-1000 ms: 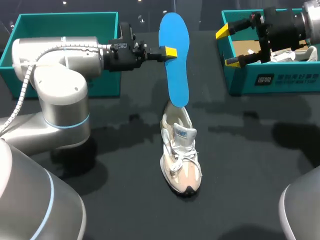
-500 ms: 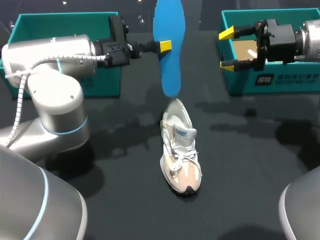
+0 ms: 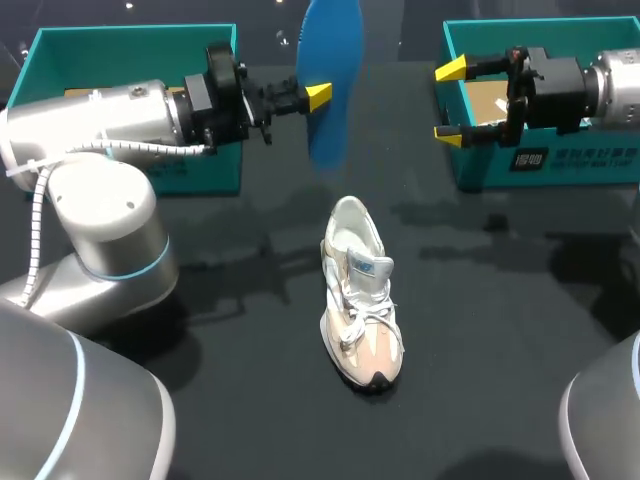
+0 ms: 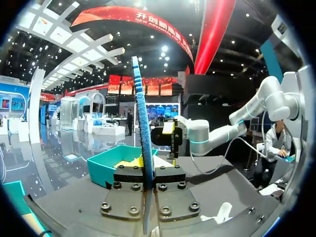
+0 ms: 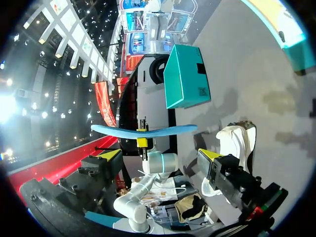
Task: Take the shoe out of the shoebox, open the shoe tongue, remove and reinsert the insole, then place the shoe into the shoebox
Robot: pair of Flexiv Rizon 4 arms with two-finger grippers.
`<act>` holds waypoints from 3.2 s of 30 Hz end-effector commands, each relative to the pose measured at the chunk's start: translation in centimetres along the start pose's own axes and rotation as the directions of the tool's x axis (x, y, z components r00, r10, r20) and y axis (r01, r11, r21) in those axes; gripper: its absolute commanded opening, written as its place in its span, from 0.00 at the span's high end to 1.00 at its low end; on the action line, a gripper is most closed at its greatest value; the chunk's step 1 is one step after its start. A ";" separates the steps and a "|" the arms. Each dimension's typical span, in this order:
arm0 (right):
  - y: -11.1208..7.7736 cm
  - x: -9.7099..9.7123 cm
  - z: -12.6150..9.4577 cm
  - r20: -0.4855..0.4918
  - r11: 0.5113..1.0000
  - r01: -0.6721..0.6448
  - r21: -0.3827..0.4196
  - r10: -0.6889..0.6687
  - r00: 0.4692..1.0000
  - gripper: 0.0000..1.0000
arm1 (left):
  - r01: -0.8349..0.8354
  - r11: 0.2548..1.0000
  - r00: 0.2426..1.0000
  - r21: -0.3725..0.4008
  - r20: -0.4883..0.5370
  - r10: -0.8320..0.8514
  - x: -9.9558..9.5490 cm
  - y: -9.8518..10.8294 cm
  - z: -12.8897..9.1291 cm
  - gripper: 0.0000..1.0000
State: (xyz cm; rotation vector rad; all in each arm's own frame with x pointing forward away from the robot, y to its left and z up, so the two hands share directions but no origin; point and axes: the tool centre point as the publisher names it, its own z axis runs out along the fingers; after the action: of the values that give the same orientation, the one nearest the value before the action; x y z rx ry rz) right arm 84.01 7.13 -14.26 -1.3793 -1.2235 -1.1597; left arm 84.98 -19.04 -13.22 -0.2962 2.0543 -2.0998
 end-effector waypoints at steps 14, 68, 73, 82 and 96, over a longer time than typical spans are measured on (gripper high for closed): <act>0.1 0.0 0.1 0.002 1.000 0.000 0.000 0.000 1.000 0.00 | -0.673 0.732 0.737 -0.105 -0.178 0.652 0.3 -1.1 -0.5 1.00; -1.2 -0.3 3.9 0.005 0.990 0.129 0.053 -0.129 0.992 0.08 | -0.985 -0.082 -0.105 0.151 -0.150 0.983 -0.4 1.5 5.6 1.00; -1.6 -0.3 4.5 -0.005 0.987 0.148 0.063 -0.148 0.989 0.22 | -0.982 -0.095 -0.117 0.161 -0.134 0.984 -0.8 1.7 6.3 1.00; -1.7 -0.3 5.5 -0.026 0.986 0.144 0.079 -0.142 0.990 0.49 | -0.974 -0.124 -0.146 0.188 -0.113 0.983 -0.8 2.0 7.0 1.00; -1.6 -0.4 6.5 -0.037 0.987 0.126 0.104 -0.123 0.992 0.60 | -0.967 -0.152 -0.173 0.206 -0.084 0.981 -0.8 2.2 7.5 1.00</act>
State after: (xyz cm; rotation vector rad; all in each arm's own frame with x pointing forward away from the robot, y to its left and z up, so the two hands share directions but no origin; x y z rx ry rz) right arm 82.48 13.26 -15.14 -1.2211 -1.3432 -1.1850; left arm 87.62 -25.81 -15.14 1.2910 1.2135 -0.9996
